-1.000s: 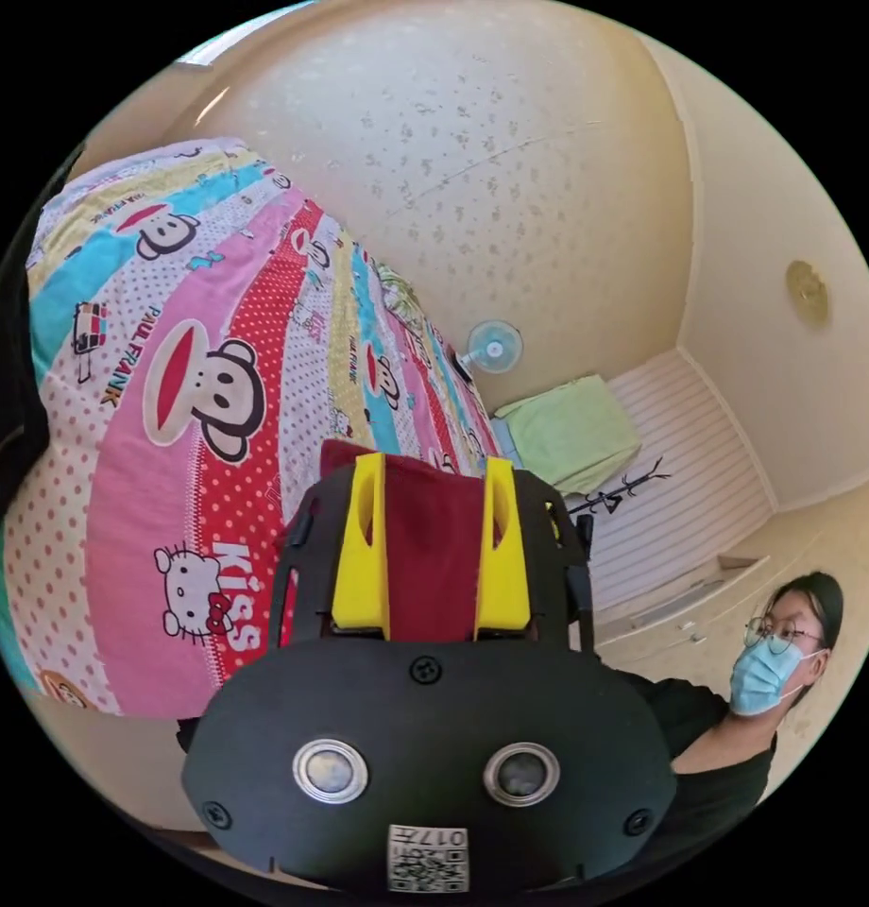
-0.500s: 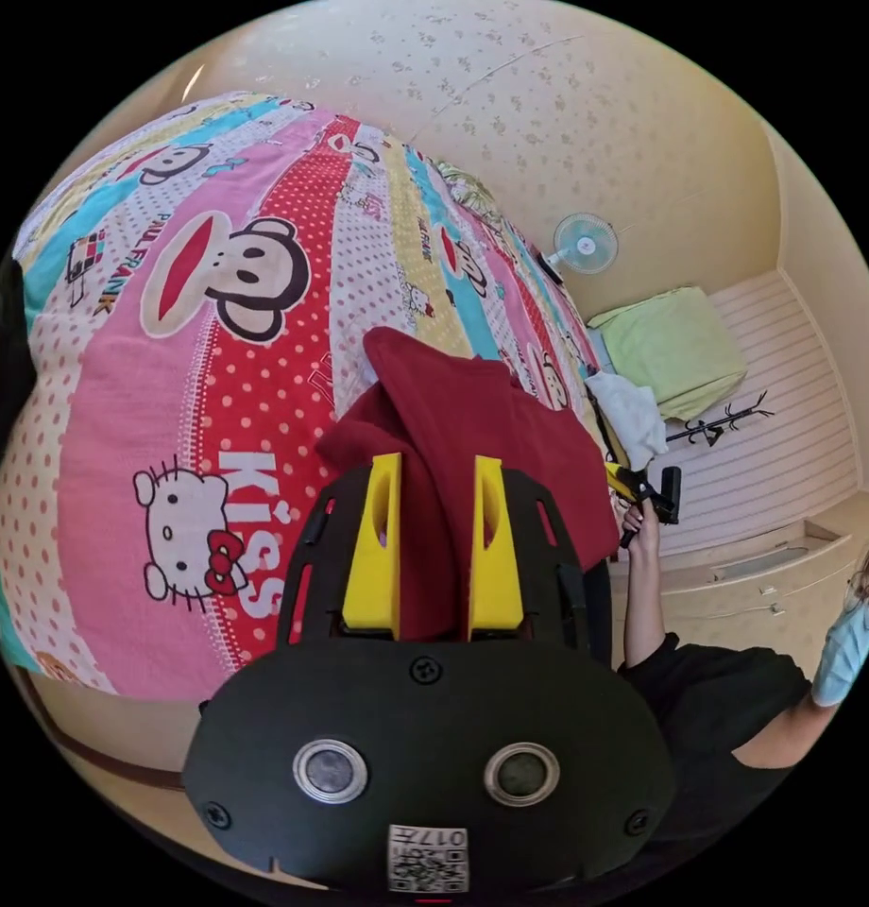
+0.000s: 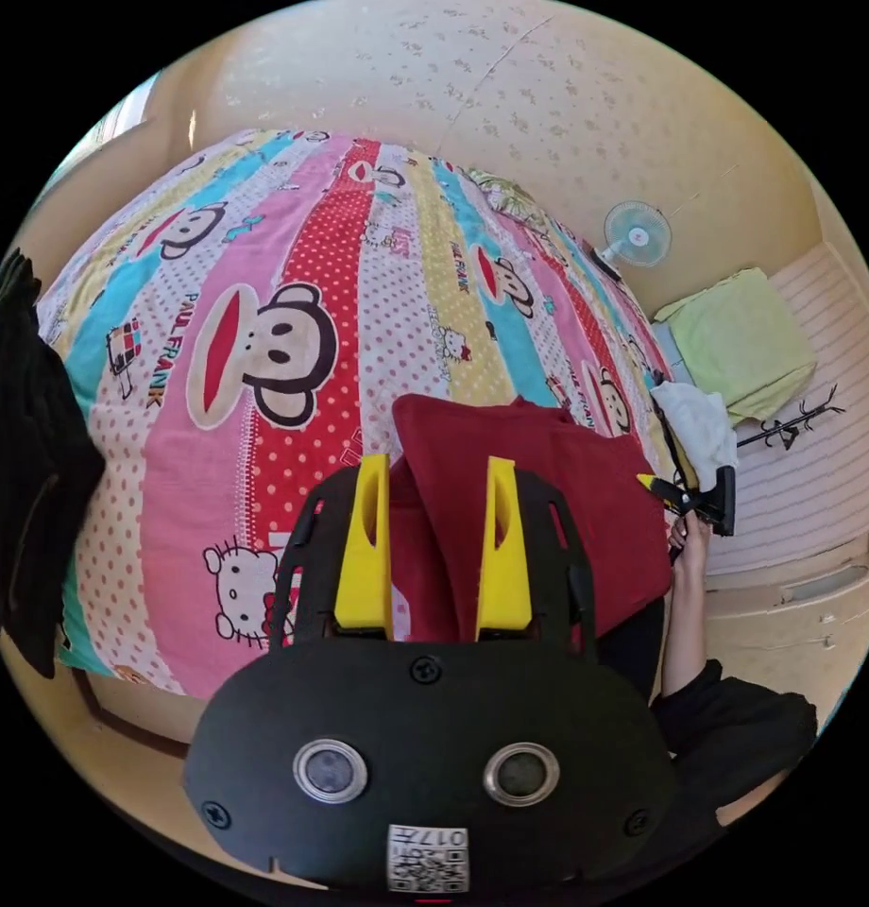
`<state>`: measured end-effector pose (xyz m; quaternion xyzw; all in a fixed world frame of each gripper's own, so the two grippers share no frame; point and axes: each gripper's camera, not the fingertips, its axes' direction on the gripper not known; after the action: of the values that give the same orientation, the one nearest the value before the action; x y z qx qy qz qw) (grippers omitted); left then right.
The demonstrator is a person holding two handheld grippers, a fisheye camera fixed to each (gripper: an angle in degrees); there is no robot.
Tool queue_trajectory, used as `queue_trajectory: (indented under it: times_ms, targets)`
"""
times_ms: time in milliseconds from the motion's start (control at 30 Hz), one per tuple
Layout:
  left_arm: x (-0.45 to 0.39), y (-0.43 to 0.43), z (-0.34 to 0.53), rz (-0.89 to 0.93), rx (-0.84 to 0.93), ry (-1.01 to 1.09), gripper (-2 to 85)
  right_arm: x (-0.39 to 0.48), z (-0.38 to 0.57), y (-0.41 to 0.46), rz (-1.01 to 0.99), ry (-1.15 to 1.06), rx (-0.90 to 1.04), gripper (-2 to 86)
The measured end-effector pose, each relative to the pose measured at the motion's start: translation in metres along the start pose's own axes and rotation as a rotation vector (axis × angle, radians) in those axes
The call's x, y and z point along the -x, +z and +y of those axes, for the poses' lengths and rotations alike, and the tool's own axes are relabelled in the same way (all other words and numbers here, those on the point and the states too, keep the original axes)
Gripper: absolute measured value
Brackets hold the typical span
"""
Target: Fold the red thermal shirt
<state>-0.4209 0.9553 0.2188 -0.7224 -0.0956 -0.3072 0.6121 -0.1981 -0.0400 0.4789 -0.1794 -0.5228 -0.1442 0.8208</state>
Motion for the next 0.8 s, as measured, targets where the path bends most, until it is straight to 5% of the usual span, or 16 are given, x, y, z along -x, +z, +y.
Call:
queue_trajectory:
  times_ms: [100, 267, 433, 567, 800]
  targets:
    - [-0.003, 0.066, -0.009, 0.046, 0.157, 0.041, 8.4, 0.019, 0.003, 0.005, 0.073, -0.047, 0.000, 12.1]
    - [-0.020, 0.000, 0.052, 0.050, -0.273, 0.020, 4.2, 0.059, 0.014, -0.016, 0.135, -0.191, -0.119, 5.8]
    - [-0.023, -0.030, 0.051, -0.041, -0.370, 0.027, 4.1, 0.084, -0.005, -0.016, 0.089, -0.230, -0.167, 4.3]
    - [0.008, 0.011, 0.025, 0.001, -0.149, -0.031, 7.1, 0.071, -0.028, 0.025, 0.246, -0.079, -0.004, 6.0]
    - [0.034, -0.041, 0.102, 0.185, -0.207, -0.078, 13.5, 0.131, 0.025, -0.028, 0.151, -0.228, -0.145, 10.3]
